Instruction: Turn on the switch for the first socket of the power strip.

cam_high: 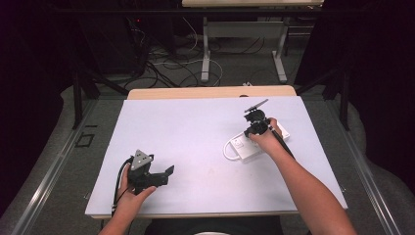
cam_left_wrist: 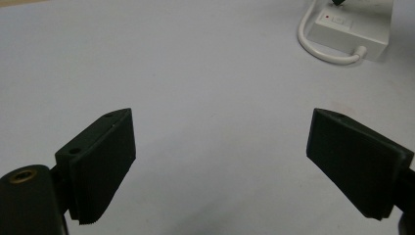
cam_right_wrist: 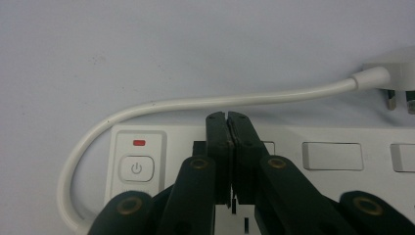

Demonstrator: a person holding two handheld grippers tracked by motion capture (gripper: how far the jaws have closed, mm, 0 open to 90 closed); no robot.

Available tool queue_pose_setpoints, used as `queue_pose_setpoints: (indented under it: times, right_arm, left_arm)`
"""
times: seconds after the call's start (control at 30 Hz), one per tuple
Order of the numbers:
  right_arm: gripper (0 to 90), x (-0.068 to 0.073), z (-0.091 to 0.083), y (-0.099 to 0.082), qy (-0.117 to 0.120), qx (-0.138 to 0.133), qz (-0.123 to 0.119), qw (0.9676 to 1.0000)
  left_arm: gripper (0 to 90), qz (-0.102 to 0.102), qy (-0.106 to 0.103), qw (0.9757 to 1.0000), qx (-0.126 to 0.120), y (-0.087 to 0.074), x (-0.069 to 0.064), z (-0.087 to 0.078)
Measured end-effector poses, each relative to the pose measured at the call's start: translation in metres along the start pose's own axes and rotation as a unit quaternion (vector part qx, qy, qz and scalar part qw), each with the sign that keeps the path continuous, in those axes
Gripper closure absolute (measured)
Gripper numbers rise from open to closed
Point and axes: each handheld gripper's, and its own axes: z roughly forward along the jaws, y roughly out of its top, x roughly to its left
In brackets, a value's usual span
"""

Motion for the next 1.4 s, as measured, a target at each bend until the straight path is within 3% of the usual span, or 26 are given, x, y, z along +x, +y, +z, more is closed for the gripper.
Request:
queue_pose_setpoints:
  times: [1.03,1.4]
  right_arm:
    - [88.7,-0.0005,-0.0008,0.0003,0.0,0.008,0.003,1.0]
    - [88.9,0.0002,0.0003,-0.0005,0.001,-0.001,0.006,1.0]
  left_arm:
    - [11.2,0.0,0.0,1.0,0.0,-0.0001,-0.0003,0.0]
    - [11.2,0.002,0.0,1.0,0.001,-0.0002,-0.0002,-0.0003]
